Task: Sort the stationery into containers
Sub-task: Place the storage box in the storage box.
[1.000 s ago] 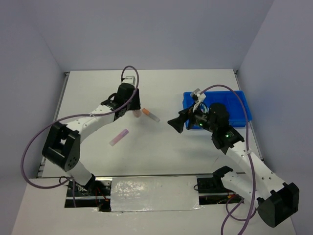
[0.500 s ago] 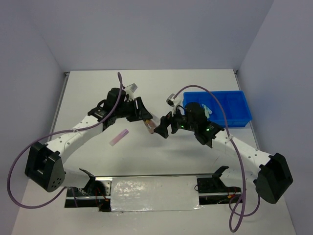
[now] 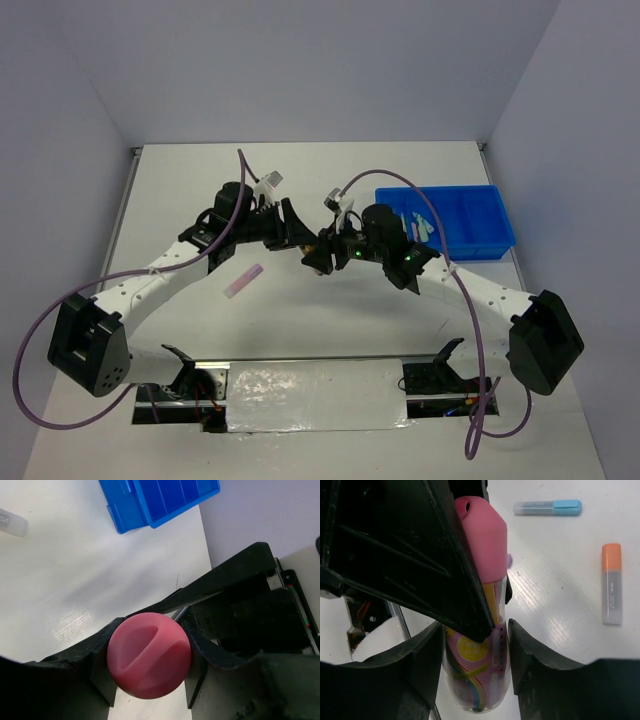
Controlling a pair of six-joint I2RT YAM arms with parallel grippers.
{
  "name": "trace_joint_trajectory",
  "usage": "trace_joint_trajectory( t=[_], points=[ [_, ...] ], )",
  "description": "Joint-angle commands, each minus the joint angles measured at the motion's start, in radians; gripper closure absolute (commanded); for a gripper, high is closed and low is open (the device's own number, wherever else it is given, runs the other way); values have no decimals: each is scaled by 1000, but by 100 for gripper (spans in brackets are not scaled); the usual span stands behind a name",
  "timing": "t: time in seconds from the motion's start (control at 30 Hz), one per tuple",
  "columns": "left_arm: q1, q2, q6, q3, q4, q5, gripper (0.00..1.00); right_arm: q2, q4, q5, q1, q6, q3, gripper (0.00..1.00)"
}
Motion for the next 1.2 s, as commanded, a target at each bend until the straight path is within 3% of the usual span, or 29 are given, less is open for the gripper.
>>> trace_joint_trajectory(
  t=[0.0,0.03,0.07,0.13,0.27,0.37,0.4,0.6,0.73,0.9,1.03,1.17],
  points=[
    [-4,-1,-6,91,24,-15,63,-20,86,33,2,17,2,97],
    [-3,2,2,116,-22,-47,43,-28,82,68,0,22,-18,100],
    [-1,5,26,144,-98,-129,1,-41,76,111,-9,23,-26,100],
    [11,13,51,254,-209,-231,1,-46,20,145,-34,11,-27,100],
    [50,-16,86,443,-508,-603,1,-28,-115,332,-159,-26,-11,100],
    [63,-111,149,489,-620,-701,1,12,-249,447,-329,-62,37,100],
    [63,-145,163,463,-636,-711,1,43,-311,558,-393,-79,80,100],
    [63,-354,230,261,-674,-666,1,123,-393,858,-535,-252,238,100],
    [63,-430,298,192,-752,-658,1,234,-477,877,-674,-288,387,100],
    [63,-496,345,136,-757,-662,1,372,-559,921,-698,-360,529,100],
    [63,-515,397,126,-774,-687,1,393,-565,876,-699,-359,531,98],
    [63,-518,420,104,-780,-762,1,414,-560,888,-698,-349,502,83]
  ],
)
